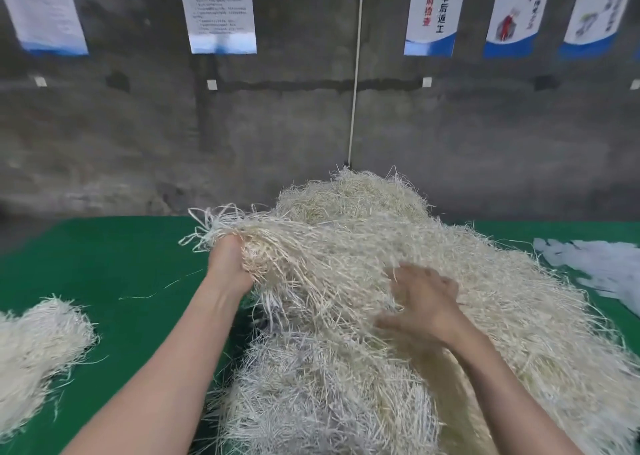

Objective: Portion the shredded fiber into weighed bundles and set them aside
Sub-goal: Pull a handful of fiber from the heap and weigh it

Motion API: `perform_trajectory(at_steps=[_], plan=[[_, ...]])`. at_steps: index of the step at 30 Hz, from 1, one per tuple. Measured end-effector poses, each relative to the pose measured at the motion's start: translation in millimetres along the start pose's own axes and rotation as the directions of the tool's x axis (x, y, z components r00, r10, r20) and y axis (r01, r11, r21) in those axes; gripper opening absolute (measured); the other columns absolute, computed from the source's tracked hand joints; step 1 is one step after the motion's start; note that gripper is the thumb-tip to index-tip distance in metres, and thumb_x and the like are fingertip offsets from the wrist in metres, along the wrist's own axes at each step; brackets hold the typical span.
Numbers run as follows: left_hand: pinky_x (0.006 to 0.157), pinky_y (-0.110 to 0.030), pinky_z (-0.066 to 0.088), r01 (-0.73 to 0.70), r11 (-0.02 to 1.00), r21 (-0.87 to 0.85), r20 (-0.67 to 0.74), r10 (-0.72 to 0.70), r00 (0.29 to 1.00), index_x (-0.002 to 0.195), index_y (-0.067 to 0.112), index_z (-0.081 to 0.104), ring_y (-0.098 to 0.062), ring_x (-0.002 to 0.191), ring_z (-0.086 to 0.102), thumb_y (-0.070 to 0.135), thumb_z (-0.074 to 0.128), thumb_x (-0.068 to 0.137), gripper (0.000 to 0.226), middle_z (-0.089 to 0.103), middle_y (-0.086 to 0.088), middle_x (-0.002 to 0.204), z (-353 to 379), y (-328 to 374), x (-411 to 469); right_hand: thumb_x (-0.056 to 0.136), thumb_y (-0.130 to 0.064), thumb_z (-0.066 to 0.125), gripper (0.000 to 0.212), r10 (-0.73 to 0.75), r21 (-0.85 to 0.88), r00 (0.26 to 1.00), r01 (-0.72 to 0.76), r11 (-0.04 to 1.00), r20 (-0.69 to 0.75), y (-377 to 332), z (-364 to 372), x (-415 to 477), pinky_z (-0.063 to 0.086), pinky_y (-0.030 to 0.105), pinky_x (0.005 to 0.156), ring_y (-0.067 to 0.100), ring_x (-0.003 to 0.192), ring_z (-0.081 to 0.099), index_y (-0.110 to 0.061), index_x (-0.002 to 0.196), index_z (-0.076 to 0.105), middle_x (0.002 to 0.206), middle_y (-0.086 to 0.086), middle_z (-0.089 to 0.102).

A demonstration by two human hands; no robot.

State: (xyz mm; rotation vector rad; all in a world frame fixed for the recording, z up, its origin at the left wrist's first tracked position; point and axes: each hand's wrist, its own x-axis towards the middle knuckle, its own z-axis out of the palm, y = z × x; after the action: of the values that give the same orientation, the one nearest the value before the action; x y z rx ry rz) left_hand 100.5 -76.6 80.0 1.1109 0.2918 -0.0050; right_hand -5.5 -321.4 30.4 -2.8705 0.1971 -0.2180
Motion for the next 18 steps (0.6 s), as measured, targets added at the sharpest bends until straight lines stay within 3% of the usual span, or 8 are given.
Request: perform_trajectory(at_steps=[3, 4, 6, 8, 10, 12, 15, 18], plan=[[0.075, -0.041, 0.051, 0.025, 0.999, 0.047, 0.094, -0.029, 0.995, 0.085, 0.008, 0.052, -0.024, 0.083, 0.055, 0.001, 0.033, 0.092, 0.021, 0.054, -0.007, 0.085, -1, -1, -8, 0.056, -0.081, 0.044, 0.073, -0.143, 0.143, 0.915, 0.21, 0.967, -0.377, -40, -32, -1, 0.018, 0.037, 0.103, 0.012, 0.126, 0.032, -0.042, 0.118, 0.044, 0.136, -0.011, 0.04], [0.084, -0.05, 0.05, 0.03, 0.998, 0.05, 0.126, -0.036, 0.991, 0.091, 0.004, 0.053, -0.03, 0.093, 0.056, -0.001, 0.033, 0.09, 0.021, 0.059, -0.011, 0.094, -1, -1, -10, 0.058, -0.08, 0.045, 0.076, -0.177, 0.165, 0.877, 0.275, 0.947, -0.446, -54, -36, 4, 0.019, 0.036, 0.103, 0.011, 0.124, 0.033, -0.037, 0.121, 0.042, 0.133, -0.01, 0.04], [0.084, -0.055, 0.05, 0.032, 0.999, 0.024, 0.214, -0.037, 0.976, 0.095, 0.004, 0.056, -0.032, 0.099, 0.059, 0.002, 0.034, 0.092, 0.022, 0.064, -0.015, 0.101, 0, 1, -15, 0.061, -0.074, 0.058, 0.102, -0.231, 0.204, 0.911, 0.311, 0.928, -0.341, -80, -35, 18, 0.012, 0.04, 0.114, 0.014, 0.137, 0.021, -0.028, 0.144, 0.022, 0.148, -0.008, 0.025], [0.072, -0.047, 0.053, 0.062, 0.996, -0.06, 0.32, -0.04, 0.947, 0.087, 0.008, 0.057, -0.03, 0.091, 0.061, 0.01, 0.038, 0.093, 0.02, 0.066, -0.014, 0.092, 5, 6, -25, 0.062, -0.063, 0.07, 0.118, -0.233, 0.279, 0.964, 0.26, 0.924, -0.126, -103, -18, 34, 0.01, 0.046, 0.118, 0.018, 0.142, 0.016, -0.03, 0.149, -0.002, 0.155, -0.005, 0.015], [0.075, -0.041, 0.051, 0.129, 0.974, -0.184, 0.355, -0.057, 0.933, 0.092, 0.009, 0.056, -0.03, 0.092, 0.058, 0.011, 0.046, 0.082, 0.014, 0.061, -0.015, 0.104, 10, 15, -36, 0.065, -0.051, 0.077, 0.115, -0.206, 0.417, 0.977, 0.21, 0.884, -0.057, -114, 8, 46, 0.03, 0.046, 0.112, 0.022, 0.133, 0.038, -0.036, 0.148, -0.002, 0.152, -0.003, 0.028], [0.086, -0.04, 0.046, 0.174, 0.945, -0.275, 0.333, -0.076, 0.94, 0.1, 0.012, 0.054, -0.033, 0.098, 0.055, 0.012, 0.052, 0.061, 0.039, 0.049, -0.014, 0.122, 8, 23, -36, 0.063, -0.045, 0.079, 0.111, -0.12, 0.496, 0.991, 0.133, 0.858, -0.059, -109, 28, 52, 0.043, 0.044, 0.102, 0.022, 0.122, 0.05, -0.036, 0.147, 0.008, 0.145, -0.003, 0.039], [0.075, -0.055, 0.051, 0.168, 0.923, -0.347, 0.282, -0.069, 0.957, 0.091, 0.013, 0.049, -0.034, 0.094, 0.054, 0.012, 0.049, 0.056, 0.035, 0.051, -0.015, 0.11, -2, 28, -34, 0.063, -0.053, 0.078, 0.107, -0.007, 0.399, 1.0, 0.018, 0.917, -0.029, -75, 44, 52, 0.036, 0.042, 0.106, 0.023, 0.131, 0.042, -0.03, 0.147, 0.016, 0.145, -0.005, 0.038], [0.087, -0.061, 0.044, 0.152, 0.919, -0.363, 0.185, -0.089, 0.979, 0.097, 0.012, 0.048, -0.038, 0.098, 0.052, 0.013, 0.044, 0.078, 0.02, 0.05, -0.018, 0.109, -13, 18, -24, 0.068, -0.046, 0.078, 0.107, 0.084, 0.304, 0.995, -0.095, 0.948, 0.048, -38, 55, 46, 0.026, 0.048, 0.112, 0.023, 0.13, 0.043, -0.031, 0.149, 0.01, 0.151, -0.004, 0.03]])
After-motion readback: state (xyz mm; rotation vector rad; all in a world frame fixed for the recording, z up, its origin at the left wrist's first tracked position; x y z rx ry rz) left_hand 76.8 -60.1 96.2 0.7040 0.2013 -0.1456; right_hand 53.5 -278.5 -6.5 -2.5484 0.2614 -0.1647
